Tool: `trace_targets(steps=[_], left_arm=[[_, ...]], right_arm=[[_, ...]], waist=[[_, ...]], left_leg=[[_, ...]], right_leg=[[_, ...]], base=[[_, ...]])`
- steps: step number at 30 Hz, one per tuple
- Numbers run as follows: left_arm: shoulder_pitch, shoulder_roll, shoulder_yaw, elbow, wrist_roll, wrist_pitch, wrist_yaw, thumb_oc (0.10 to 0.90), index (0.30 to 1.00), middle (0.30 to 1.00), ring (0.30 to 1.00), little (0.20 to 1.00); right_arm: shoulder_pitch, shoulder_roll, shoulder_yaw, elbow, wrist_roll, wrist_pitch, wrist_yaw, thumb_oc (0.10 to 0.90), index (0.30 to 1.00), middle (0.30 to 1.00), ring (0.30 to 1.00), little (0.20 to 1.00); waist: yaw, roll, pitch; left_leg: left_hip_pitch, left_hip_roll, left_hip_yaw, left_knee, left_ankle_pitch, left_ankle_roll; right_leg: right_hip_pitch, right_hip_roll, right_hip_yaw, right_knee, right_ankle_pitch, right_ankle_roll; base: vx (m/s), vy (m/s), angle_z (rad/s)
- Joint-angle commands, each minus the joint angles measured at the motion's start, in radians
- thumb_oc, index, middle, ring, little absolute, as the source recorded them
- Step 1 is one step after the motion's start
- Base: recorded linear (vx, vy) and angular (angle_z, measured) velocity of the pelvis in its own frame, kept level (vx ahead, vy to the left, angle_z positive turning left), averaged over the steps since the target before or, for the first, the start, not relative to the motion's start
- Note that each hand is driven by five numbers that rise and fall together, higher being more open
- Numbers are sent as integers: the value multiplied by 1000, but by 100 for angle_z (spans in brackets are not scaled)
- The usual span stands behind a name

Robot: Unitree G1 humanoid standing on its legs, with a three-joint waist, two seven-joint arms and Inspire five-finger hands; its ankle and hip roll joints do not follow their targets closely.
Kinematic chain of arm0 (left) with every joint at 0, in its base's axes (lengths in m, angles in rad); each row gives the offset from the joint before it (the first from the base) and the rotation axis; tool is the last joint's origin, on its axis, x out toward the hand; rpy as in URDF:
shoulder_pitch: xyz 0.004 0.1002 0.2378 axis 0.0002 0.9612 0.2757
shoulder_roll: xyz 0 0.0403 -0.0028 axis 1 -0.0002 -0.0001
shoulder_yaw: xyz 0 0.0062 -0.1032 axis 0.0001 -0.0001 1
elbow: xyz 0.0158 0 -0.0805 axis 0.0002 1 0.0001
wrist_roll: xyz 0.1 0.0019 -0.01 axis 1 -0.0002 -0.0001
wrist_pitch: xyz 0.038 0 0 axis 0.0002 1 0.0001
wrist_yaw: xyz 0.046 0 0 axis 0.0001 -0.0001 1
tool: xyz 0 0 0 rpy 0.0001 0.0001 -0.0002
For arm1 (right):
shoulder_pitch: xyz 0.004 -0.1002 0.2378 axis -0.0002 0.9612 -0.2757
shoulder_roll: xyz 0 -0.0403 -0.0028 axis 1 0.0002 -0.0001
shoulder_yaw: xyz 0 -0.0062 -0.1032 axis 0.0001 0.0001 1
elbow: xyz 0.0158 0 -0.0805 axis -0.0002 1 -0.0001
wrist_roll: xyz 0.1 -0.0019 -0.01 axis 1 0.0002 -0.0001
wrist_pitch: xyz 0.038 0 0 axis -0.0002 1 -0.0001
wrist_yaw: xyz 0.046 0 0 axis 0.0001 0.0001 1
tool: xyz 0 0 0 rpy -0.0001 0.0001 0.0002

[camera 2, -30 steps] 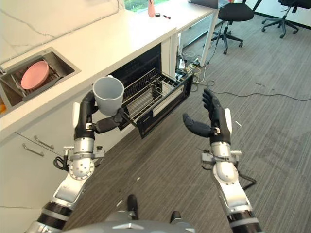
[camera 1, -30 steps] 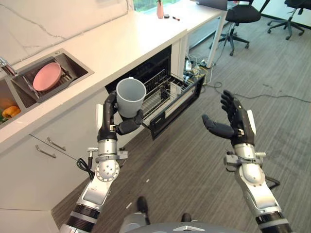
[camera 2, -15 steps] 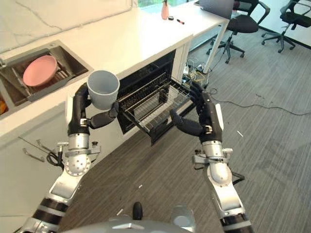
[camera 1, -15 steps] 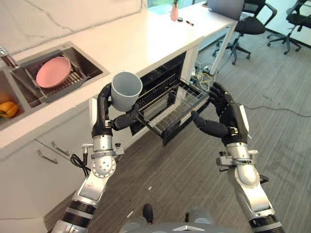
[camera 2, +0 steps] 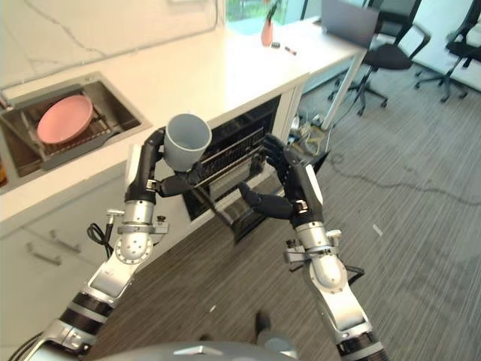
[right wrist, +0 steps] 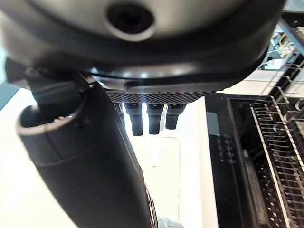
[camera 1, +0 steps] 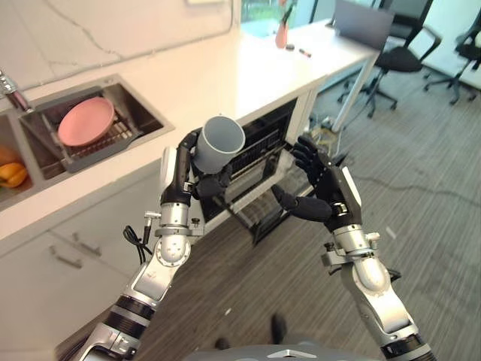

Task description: Place the dishes in the dishwasher.

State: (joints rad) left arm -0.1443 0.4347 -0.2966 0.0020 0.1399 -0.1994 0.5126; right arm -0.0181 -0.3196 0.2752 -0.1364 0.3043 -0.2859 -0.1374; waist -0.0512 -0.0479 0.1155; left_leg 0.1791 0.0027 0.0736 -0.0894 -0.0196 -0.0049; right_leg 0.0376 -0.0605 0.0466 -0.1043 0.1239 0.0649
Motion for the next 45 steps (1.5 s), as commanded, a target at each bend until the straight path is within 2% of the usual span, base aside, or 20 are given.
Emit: trace_targets(steps=[1, 12, 17, 29, 40, 45], left_arm=[[-129, -9, -18, -79, 53, -109, -11, 400, 300, 300, 300, 300], [-225, -21, -104, -71, 74, -115, -32, 400, 300, 300, 300, 300], [-203, -19, -122, -101, 84, -123, -43, 400, 300, 300, 300, 300], [-139, -37, -140, -105, 52, -114, -27, 400, 300, 300, 300, 300], [-145, -22, -179, -25, 183, -75, -9, 400, 300, 300, 300, 300], [-152, -16, -196, 18, 281, -39, 21, 400, 300, 300, 300, 300]], right_arm=[[-45, -22, -41, -125, 68, -84, 33, 800, 900, 900, 900, 900], [-90, -30, 39, -91, 74, -76, 49, 800, 900, 900, 900, 900], [-116, -31, 62, -99, 3, -70, 24, 800, 900, 900, 900, 900], [-130, -12, 87, -124, -79, -77, -42, 800, 900, 900, 900, 900], [-142, 15, 108, -135, -78, -56, -99, 800, 900, 900, 900, 900], [-155, 20, 120, -134, -135, -48, -133, 800, 900, 900, 900, 900]], waist=[[-3, 23, -91], [-15, 43, -88], [-8, 46, -87], [6, 50, -87], [7, 53, -83], [8, 54, -83]], left_leg=[[-46, 29, 19, 2, -21, -31], [-48, 50, 11, 2, -2, -54], [-51, 56, 2, 2, 3, -59], [-49, 59, -15, 2, 5, -61], [-42, 58, -14, 2, 0, -61], [-40, 58, -15, 2, -3, -59]], right_leg=[[25, -26, -49, 20, -98, 84], [38, -9, -61, 17, -119, 63], [43, -8, -72, 17, -124, 58], [58, -7, -91, 17, -133, 54], [65, -12, -96, 17, -133, 58], [68, -13, -95, 17, -133, 59]], base=[[46, -49, -25], [29, -65, 7], [12, -24, -1], [-1, -12, 6], [-2, 0, 0], [0, 0, 0]])
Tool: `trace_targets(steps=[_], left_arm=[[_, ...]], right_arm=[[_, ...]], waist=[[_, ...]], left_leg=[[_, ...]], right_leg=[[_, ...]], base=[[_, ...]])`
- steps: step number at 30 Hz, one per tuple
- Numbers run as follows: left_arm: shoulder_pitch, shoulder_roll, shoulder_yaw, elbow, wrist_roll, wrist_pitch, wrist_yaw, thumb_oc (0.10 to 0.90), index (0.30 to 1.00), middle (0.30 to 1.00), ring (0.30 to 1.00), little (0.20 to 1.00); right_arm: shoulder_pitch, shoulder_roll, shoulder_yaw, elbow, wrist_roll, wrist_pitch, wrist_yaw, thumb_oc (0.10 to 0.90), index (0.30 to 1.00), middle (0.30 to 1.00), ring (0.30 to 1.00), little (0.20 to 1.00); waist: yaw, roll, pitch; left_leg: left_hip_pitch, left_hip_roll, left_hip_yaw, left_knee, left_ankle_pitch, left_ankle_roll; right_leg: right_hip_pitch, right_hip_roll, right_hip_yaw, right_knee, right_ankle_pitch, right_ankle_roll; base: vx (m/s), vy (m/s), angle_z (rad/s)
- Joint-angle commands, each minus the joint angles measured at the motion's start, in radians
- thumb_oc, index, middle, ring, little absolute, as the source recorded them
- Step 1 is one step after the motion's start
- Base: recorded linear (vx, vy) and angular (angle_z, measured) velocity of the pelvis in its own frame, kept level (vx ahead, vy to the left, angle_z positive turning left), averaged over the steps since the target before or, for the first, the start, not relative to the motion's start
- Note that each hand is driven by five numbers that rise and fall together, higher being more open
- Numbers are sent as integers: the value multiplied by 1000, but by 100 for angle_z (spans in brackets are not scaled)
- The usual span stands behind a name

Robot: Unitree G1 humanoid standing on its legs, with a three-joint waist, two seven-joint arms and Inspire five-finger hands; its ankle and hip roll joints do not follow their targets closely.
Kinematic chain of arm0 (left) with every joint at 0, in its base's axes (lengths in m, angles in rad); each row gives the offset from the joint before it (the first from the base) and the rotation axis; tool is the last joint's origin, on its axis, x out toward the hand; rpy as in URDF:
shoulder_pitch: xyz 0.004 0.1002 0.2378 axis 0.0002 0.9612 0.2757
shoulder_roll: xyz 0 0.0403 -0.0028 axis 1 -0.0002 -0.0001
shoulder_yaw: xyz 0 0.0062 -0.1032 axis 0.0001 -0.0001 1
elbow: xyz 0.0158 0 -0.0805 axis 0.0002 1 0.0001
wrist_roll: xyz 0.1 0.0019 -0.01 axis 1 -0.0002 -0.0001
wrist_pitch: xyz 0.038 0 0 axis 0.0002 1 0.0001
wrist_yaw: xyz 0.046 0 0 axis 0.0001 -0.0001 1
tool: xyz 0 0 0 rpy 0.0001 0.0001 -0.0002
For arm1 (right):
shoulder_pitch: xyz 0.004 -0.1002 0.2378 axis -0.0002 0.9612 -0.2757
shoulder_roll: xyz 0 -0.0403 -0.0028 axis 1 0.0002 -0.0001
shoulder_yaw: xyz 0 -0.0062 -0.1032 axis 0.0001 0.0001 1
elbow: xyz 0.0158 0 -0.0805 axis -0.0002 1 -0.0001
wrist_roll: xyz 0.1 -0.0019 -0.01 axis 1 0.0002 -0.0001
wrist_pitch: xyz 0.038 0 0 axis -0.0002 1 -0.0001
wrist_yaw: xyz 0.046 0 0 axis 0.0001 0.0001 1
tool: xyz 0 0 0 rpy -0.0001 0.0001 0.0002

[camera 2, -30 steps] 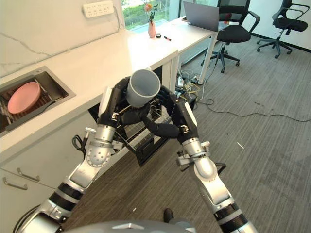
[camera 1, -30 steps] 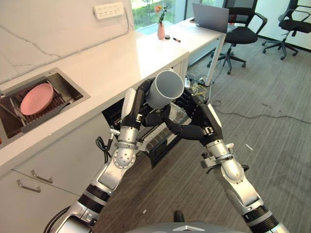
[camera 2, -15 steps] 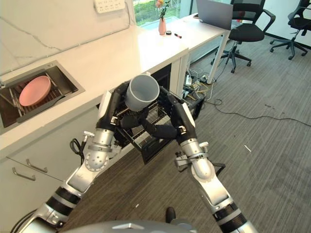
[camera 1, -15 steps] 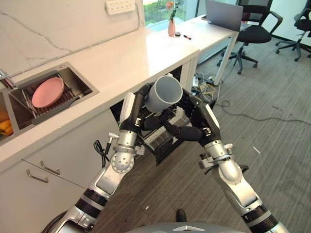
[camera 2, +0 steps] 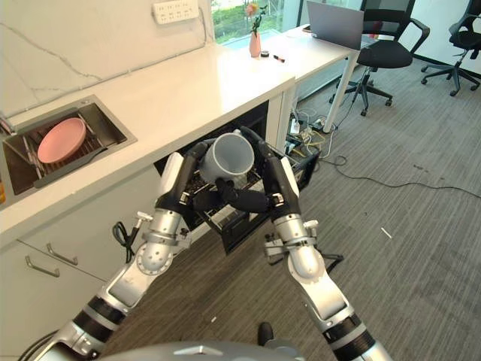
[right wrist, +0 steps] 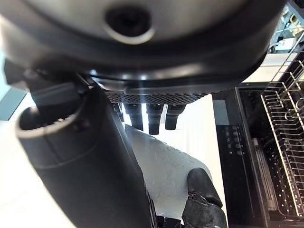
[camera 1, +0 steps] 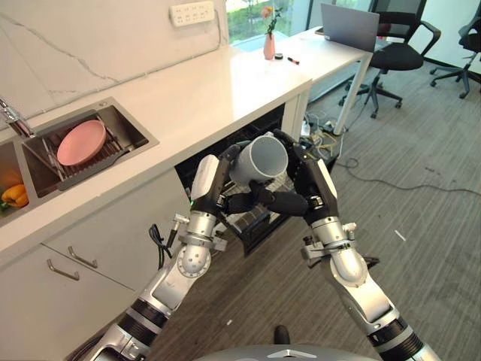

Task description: Place the dishes in the dishwasher.

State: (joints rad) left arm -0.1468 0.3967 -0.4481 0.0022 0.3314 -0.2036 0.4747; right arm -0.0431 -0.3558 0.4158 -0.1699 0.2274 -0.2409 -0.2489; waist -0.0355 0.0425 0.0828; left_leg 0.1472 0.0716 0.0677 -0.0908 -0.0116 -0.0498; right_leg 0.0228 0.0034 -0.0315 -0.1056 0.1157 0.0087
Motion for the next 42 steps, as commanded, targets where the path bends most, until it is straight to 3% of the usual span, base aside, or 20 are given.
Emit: trace_targets(steps=[1, 9, 18, 19, 20, 28, 29, 31, 38, 39, 40, 42], left_arm=[[-155, 17, -53, 24, 108, -28, 63, 400, 300, 300, 300, 300], [-168, -3, -73, 58, 125, 4, 71, 400, 300, 300, 300, 300], [-200, -2, -116, 92, 193, 41, 42, 400, 300, 300, 300, 300], [-200, 0, -120, 91, 203, 42, 36, 400, 300, 300, 300, 300], [-202, 8, -125, 83, 219, 39, 29, 400, 300, 300, 300, 300], [-200, 32, -121, 45, 218, 4, 13, 400, 300, 300, 300, 300], [-193, 35, -73, 65, 181, 3, 54, 400, 300, 300, 300, 300], [-194, 32, -89, 33, 192, -2, 36, 400, 300, 300, 300, 300], [-139, 56, -94, 1, 165, -34, -16, 400, 300, 300, 300, 300], [-86, 110, -73, -153, 138, -73, -79, 466, 399, 399, 399, 399], [-56, 134, -62, -180, 124, -64, -88, 800, 900, 900, 900, 900], [-37, 147, 14, -247, 77, -59, -83, 800, 900, 900, 900, 900]], right_arm=[[-139, 64, -6, -84, -65, -83, -32, 800, 900, 900, 900, 900], [-155, 85, 23, -63, -104, -50, -73, 800, 900, 900, 900, 900], [-179, 116, 57, 1, -44, -8, -102, 800, 900, 900, 900, 900], [-188, 114, 56, 8, -52, 1, -107, 577, 566, 566, 566, 566], [-201, 108, 58, 8, -68, 6, -102, 400, 300, 300, 300, 300], [-225, 105, 13, -24, -106, -26, -121, 400, 300, 300, 300, 300], [-232, 103, -2, -37, -118, -29, -133, 400, 300, 300, 300, 300], [-237, 102, -4, -41, -130, -66, -140, 400, 300, 300, 300, 300], [-226, 82, -48, -100, -171, -98, -173, 400, 300, 300, 300, 300], [-214, 61, -82, -112, -185, -113, -179, 400, 300, 300, 300, 300], [-210, 64, -88, -111, -191, -122, -188, 400, 300, 300, 300, 300], [-208, 76, -111, -106, -184, -119, -199, 400, 300, 300, 300, 300]], waist=[[-7, -37, -50], [-6, -40, -51], [-5, -42, -51], [-4, -42, -51], [-3, -43, -51], [-3, -41, -52], [0, -44, -52], [-1, -43, -50], [4, -39, -49], [16, -33, -45], [20, -32, -45], [25, -34, -46]], left_leg=[[-7, -12, -9, 4, -13, -14], [-5, -11, -10, 4, -13, -13], [-6, -10, -11, 4, -15, -13], [-5, -10, -11, 4, -15, -13], [-6, -10, -12, 4, -15, -13], [-4, -9, -9, 4, -17, -14], [-5, -8, -12, 4, -15, -14], [-5, -8, -14, 4, -15, -14], [-6, -9, -17, 4, -16, -13], [-12, -11, -21, 4, -10, -11], [-9, -11, -22, 4, -16, -10], [-10, -13, -26, 4, -15, -10]], right_leg=[[84, -77, -16, 18, -125, 115], [86, -77, -17, 18, -126, 115], [85, -77, -18, 18, -124, 114], [85, -76, -18, 18, -124, 114], [84, -77, -19, 18, -124, 114], [86, -77, -21, 18, -124, 114], [88, -77, -23, 18, -124, 113], [87, -77, -26, 18, -124, 113], [86, -78, -26, 18, -124, 114], [83, -81, -28, 18, -120, 114], [87, -81, -30, 18, -125, 114], [87, -83, -34, 18, -125, 114]], base=[[0, 0, 0], [0, 0, 0], [0, 0, 0], [0, 0, 0], [0, 0, 0], [0, 0, 0], [0, 0, 0], [0, 0, 0], [-2, 4, 3], [-9, 16, 4], [-11, 18, 4], [8, 9, 9]])
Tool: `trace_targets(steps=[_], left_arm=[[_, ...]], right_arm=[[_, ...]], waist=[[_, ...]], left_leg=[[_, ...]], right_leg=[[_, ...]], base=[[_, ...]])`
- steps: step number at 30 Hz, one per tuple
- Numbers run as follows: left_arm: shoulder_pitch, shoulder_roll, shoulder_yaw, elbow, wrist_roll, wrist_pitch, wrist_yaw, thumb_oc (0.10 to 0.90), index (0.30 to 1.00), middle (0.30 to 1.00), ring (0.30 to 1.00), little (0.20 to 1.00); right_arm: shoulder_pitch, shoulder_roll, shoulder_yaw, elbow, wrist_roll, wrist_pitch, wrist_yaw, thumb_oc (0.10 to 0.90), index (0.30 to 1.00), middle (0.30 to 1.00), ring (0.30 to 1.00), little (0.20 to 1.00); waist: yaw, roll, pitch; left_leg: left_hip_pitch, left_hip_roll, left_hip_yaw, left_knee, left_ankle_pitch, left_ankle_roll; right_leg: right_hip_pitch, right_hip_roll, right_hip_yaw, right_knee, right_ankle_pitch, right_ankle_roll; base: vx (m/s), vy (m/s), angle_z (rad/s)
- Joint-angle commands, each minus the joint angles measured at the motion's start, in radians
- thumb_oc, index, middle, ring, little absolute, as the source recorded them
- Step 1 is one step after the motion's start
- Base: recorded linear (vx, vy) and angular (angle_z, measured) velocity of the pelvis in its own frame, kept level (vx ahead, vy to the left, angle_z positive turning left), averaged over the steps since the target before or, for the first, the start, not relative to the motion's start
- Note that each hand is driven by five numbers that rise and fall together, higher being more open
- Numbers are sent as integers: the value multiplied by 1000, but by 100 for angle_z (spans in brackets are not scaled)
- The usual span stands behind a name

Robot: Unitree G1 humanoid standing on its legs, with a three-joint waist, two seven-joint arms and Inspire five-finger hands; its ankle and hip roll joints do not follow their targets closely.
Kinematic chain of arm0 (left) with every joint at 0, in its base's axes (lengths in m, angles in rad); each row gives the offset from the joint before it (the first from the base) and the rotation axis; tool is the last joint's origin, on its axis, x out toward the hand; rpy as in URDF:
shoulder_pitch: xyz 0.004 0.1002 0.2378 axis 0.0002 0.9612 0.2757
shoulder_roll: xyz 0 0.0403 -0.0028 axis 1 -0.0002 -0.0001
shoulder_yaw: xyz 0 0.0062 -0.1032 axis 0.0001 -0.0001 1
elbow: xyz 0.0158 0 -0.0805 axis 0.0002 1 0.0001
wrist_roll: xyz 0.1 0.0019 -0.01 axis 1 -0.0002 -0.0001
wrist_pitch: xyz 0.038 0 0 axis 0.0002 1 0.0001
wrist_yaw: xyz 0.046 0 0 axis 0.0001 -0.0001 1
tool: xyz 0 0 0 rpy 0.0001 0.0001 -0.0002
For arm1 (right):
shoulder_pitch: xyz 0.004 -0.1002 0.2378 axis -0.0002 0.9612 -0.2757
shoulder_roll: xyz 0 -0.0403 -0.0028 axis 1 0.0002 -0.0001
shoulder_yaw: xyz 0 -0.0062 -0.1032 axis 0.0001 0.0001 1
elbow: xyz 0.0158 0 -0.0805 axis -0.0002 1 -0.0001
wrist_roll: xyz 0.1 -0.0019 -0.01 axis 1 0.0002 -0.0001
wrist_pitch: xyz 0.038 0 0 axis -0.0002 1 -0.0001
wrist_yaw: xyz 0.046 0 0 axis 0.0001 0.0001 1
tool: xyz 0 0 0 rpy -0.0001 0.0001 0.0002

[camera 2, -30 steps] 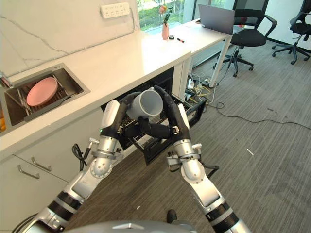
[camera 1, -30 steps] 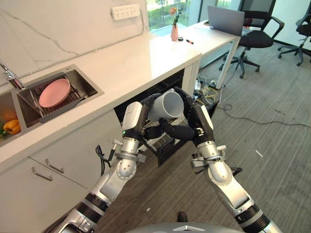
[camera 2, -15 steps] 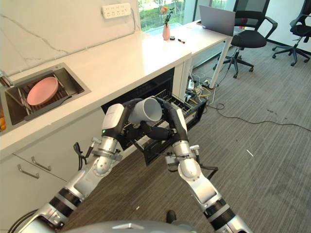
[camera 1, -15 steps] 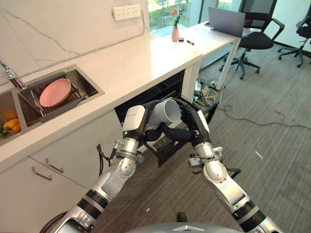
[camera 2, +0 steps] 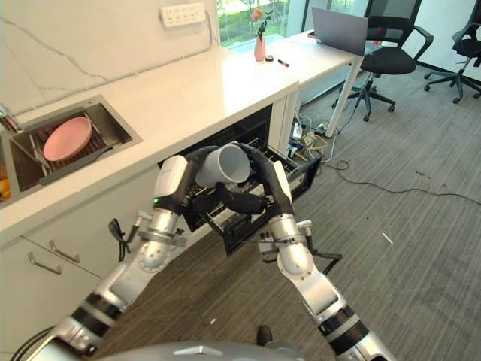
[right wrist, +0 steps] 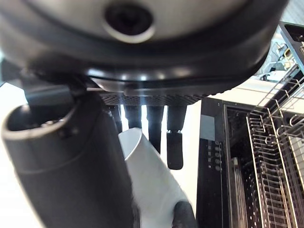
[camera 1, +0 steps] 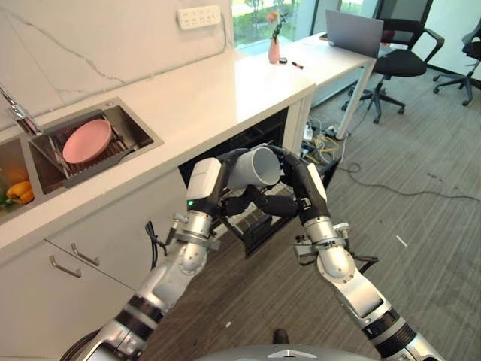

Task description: Place the dishes in the dishwasher.

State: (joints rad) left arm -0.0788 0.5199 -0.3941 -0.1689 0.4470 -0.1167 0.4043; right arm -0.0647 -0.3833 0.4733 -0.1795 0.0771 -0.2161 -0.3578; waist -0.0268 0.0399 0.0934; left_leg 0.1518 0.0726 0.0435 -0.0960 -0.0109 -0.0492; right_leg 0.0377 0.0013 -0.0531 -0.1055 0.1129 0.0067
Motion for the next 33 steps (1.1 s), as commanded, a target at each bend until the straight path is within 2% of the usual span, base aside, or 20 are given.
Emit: trace_targets(steps=[1, 3, 5, 7, 9, 13, 17, 19, 24, 26, 28, 31, 33], left_arm=[[-97, 19, -12, -102, -66, -140, -7, 800, 900, 900, 900, 900], [-84, 11, 27, -114, -96, -128, 3, 800, 900, 900, 900, 900], [-95, -42, -11, -58, -127, -104, 7, 800, 900, 900, 900, 900], [-78, -88, -55, 77, -125, -91, 17, 800, 900, 900, 900, 900], [-75, -101, -59, 107, -133, -89, 26, 800, 900, 900, 900, 900], [-13, -103, 6, 170, -170, -72, 46, 800, 900, 900, 900, 900], [43, -96, 68, 195, -189, -62, 52, 800, 900, 900, 900, 900], [80, -94, 105, 216, -181, -54, 50, 800, 900, 900, 900, 900], [115, -99, 124, 260, -189, -44, 41, 800, 900, 900, 900, 900], [151, -97, 154, 307, -199, -32, 23, 800, 900, 900, 900, 900], [166, -97, 161, 314, -200, -30, 17, 800, 900, 900, 900, 900], [212, -89, 197, 360, -204, -34, 6, 800, 900, 900, 900, 900], [227, -76, 203, 385, -205, -29, -7, 800, 900, 900, 900, 900]], right_arm=[[-179, 106, -181, -95, -31, -145, -97, 400, 300, 300, 300, 300], [-176, 113, -188, -89, -21, -146, -103, 400, 300, 300, 300, 300], [-170, 111, -191, -82, -26, -148, -119, 400, 300, 300, 300, 300], [-158, 102, -205, -83, -53, -146, -147, 400, 300, 300, 300, 300], [-141, 92, -216, -77, -53, -145, -152, 400, 300, 300, 300, 300], [-72, 82, -308, -60, -39, -138, -192, 400, 300, 300, 300, 300], [-63, 68, -340, -6, -62, -112, -198, 400, 300, 300, 300, 300], [-57, 20, -367, 25, -109, -65, -172, 400, 300, 300, 300, 300], [-75, -20, -374, 101, -87, -26, -134, 400, 300, 300, 300, 300], [-105, -77, -372, 180, -91, 21, -105, 400, 300, 300, 300, 300], [-112, -85, -372, 192, -88, 26, -103, 400, 300, 300, 300, 300], [-151, -136, -351, 299, -166, 62, -89, 400, 300, 300, 300, 300], [-195, -170, -327, 379, -166, 82, -72, 400, 300, 300, 300, 300]], waist=[[19, -32, -56], [20, -33, -55], [15, -35, -54], [13, -41, -51], [14, -43, -52], [20, -56, -51], [36, -68, -48], [53, -84, -43], [73, -103, -39], [99, -121, -32], [109, -125, -28], [140, -137, -19], [165, -144, -11]], left_leg=[[-14, -14, -3, 9, -16, -11], [-15, -15, -5, 9, -16, -11], [-16, -16, -5, 9, -15, -11], [-17, -16, -6, 9, -13, -10], [-17, -16, -6, 9, -13, -10], [-25, -13, -14, 9, -10, -13], [-24, -8, -20, 9, -20, -18], [-31, -5, -29, 9, -17, -23], [-42, -5, -46, 9, -12, -27], [-56, -5, -62, 9, -7, -30], [-61, -5, -67, 9, -5, -31], [-79, -8, -90, 9, 3, -32], [-96, -11, -107, 9, 10, -34]], right_leg=[[73, -81, -15, 18, -123, 116], [73, -82, -18, 18, -122, 116], [71, -82, -22, 18, -122, 117], [71, -81, -24, 18, -121, 116], [71, -81, -26, 18, -120, 117], [71, -81, -40, 18, -119, 119], [77, -81, -54, 18, -128, 121], [77, -81, -68, 18, -128, 120], [77, -81, -90, 18, -129, 119], [75, -83, -111, 18, -129, 121], [74, -83, -116, 18, -128, 121], [70, -84, -139, 18, -129, 121], [63, -87, -158, 18, -130, 122]], base=[[3, 9, 11], [0, 4, 9], [9, -5, 12], [9, -8, 10], [5, -3, 2], [10, 2, 0], [19, 4, 2], [6, -12, 9], [12, -14, 23], [1, -18, 20], [-3, -6, 17], [23, 2, 28], [27, 5, 24]])
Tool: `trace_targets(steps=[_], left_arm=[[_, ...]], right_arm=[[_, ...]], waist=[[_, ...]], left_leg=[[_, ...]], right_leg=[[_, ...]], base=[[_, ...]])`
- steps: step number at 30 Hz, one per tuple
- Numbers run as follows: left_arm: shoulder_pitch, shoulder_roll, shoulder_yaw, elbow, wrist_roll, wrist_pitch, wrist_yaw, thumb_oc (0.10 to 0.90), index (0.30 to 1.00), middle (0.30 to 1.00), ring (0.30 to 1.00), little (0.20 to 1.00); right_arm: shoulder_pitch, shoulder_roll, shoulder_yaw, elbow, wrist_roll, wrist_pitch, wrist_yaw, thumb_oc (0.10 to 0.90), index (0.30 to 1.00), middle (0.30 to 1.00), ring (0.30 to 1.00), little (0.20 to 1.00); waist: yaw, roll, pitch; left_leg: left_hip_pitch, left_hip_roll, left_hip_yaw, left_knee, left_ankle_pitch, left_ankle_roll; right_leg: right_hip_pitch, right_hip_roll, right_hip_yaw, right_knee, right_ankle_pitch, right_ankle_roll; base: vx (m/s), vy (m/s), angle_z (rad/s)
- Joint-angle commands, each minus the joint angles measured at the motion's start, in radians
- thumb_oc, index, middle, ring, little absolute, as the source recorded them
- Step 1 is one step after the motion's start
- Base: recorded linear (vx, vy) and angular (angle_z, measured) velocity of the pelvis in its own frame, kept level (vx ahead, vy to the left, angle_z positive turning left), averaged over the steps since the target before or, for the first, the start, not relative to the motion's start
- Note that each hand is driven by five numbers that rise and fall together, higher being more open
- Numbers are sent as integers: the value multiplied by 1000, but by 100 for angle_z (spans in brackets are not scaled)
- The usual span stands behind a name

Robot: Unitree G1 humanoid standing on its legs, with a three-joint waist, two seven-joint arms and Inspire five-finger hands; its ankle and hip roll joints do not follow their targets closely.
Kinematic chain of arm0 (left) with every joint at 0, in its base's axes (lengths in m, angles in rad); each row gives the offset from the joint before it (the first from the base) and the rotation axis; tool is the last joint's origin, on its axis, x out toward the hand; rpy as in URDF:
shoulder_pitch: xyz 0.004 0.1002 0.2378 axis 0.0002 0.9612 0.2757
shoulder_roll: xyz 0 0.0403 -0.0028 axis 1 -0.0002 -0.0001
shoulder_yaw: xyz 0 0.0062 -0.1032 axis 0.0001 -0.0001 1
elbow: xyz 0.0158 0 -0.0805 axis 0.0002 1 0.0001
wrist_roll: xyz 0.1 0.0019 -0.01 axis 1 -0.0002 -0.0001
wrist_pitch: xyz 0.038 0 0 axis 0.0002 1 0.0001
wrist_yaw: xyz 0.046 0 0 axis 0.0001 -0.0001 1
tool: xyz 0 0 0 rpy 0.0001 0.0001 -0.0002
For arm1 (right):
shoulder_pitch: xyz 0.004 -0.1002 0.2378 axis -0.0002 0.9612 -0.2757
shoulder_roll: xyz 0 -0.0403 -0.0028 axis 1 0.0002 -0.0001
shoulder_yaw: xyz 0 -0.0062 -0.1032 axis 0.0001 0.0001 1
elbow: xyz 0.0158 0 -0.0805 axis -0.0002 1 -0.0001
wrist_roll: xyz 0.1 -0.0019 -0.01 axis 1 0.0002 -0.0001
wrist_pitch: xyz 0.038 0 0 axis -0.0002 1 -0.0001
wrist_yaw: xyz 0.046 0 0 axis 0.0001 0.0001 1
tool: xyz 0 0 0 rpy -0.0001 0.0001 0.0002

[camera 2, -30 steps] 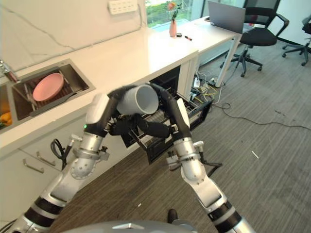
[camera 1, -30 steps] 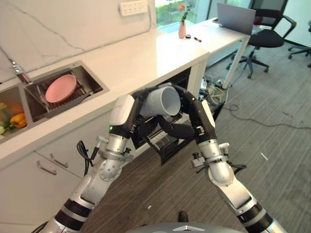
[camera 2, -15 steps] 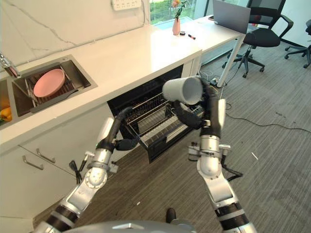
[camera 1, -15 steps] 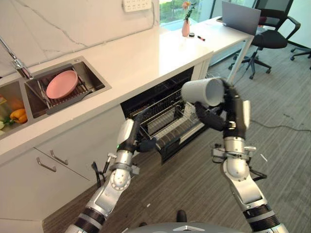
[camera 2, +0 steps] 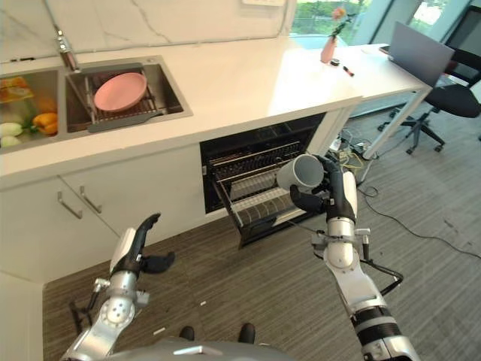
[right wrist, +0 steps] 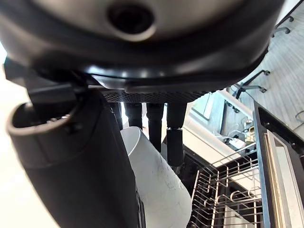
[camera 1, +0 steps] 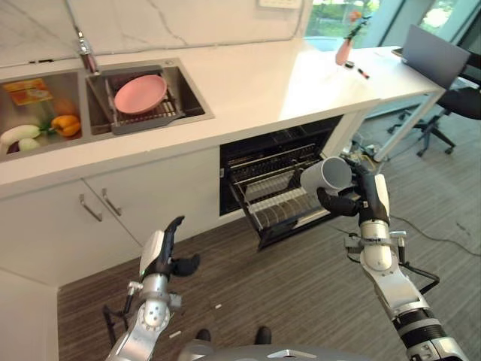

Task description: Place the dishes in the dishwasher.

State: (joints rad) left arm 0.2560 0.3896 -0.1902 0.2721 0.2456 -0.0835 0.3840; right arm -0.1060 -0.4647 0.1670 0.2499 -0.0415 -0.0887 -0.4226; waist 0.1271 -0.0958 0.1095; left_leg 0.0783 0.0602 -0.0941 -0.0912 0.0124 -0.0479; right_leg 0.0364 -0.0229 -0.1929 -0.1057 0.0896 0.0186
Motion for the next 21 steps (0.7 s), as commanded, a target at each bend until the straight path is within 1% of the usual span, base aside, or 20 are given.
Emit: trace_targets(steps=[1, 2, 3, 4, 7, 9, 11, 13, 16, 17, 19, 21], left_arm=[[-104, 59, 0, -43, -3, -62, 8, 800, 900, 900, 900, 900], [-104, 59, 0, -43, -3, -62, 8, 800, 900, 900, 900, 900], [-96, 69, -11, -16, -7, -56, -12, 800, 900, 900, 900, 900], [-97, 68, -10, -15, -8, -56, -12, 800, 900, 900, 900, 900], [-97, 67, -24, 9, -10, -60, -28, 800, 900, 900, 900, 900], [-101, 65, -43, 31, -9, -63, -34, 800, 900, 900, 900, 900], [-114, 64, -92, 72, -6, -70, -55, 800, 900, 900, 900, 900], [-115, 63, -92, 73, -6, -71, -55, 800, 900, 900, 900, 900], [-129, 63, -126, 105, -13, -76, -63, 800, 900, 900, 900, 900], [-139, 61, -146, 135, -24, -75, -61, 800, 900, 900, 900, 900], [-155, 57, -167, 167, -28, -75, -62, 800, 900, 900, 900, 900], [-160, 53, -175, 184, -34, -76, -59, 800, 900, 900, 900, 900]], right_arm=[[-171, -100, -8, -9, -56, -38, -1, 400, 300, 300, 300, 300], [-171, -100, -8, -9, -56, -38, -1, 400, 300, 300, 300, 300], [-220, -108, 35, 101, -31, -17, 30, 400, 300, 300, 300, 300], [-225, -108, 38, 106, -30, -19, 29, 400, 300, 300, 300, 300], [-254, -126, 64, 149, -47, -12, 44, 400, 300, 300, 300, 300], [-288, -132, 90, 205, -70, -7, 47, 400, 300, 300, 300, 300], [-357, -128, 156, 336, -95, 4, 60, 400, 300, 300, 300, 300], [-361, -128, 158, 340, -95, 2, 59, 400, 300, 300, 300, 300], [-425, -89, 197, 485, -85, 5, 53, 400, 300, 300, 300, 300], [-467, -66, 227, 582, -102, 15, 43, 400, 300, 300, 300, 300], [-500, -39, 255, 706, -118, 22, 40, 400, 300, 300, 300, 300], [-530, -29, 266, 779, -126, 28, 36, 400, 300, 300, 300, 300]], waist=[[20, -10, -24], [20, -10, -24], [42, -15, -16], [40, -15, -15], [50, -15, -12], [58, -15, -7], [73, -9, -4], [72, -9, -4], [84, -5, 5], [94, -3, 16], [106, 0, 25], [115, 3, 29]], left_leg=[[-28, 1, 25, 4, -11, -36], [-28, 1, 25, 4, -11, -36], [-46, 0, 10, 4, -3, -39], [-47, 0, 9, 4, -3, -39], [-57, -2, -3, 4, 1, -40], [-67, -5, -15, 4, 5, -41], [-80, -9, -29, 4, 11, -43], [-81, -9, -30, 4, 11, -43], [-97, -11, -43, 4, 19, -46], [-113, -12, -50, 4, 25, -47], [-126, -13, -58, 4, 30, -48], [-140, -14, -68, 4, 34, -50]], right_leg=[[62, -64, -25, 18, -106, 110], [62, -64, -25, 18, -106, 110], [56, -66, -42, 18, -105, 110], [55, -66, -44, 18, -105, 110], [53, -67, -55, 18, -107, 109], [51, -68, -64, 18, -108, 109], [49, -69, -83, 18, -111, 107], [48, -69, -83, 18, -111, 107], [43, -70, -97, 18, -112, 106], [31, -71, -103, 18, -109, 106], [24, -71, -111, 18, -108, 105], [18, -72, -122, 18, -109, 104]], base=[[15, 10, 18], [32, 2, 34], [21, -3, 34], [30, -3, 39], [27, 1, 17], [34, 5, 16], [63, 10, 20], [17, 1, 18], [10, -11, 16], [-23, -16, 11], [-8, -18, 11], [20, -18, 19]])
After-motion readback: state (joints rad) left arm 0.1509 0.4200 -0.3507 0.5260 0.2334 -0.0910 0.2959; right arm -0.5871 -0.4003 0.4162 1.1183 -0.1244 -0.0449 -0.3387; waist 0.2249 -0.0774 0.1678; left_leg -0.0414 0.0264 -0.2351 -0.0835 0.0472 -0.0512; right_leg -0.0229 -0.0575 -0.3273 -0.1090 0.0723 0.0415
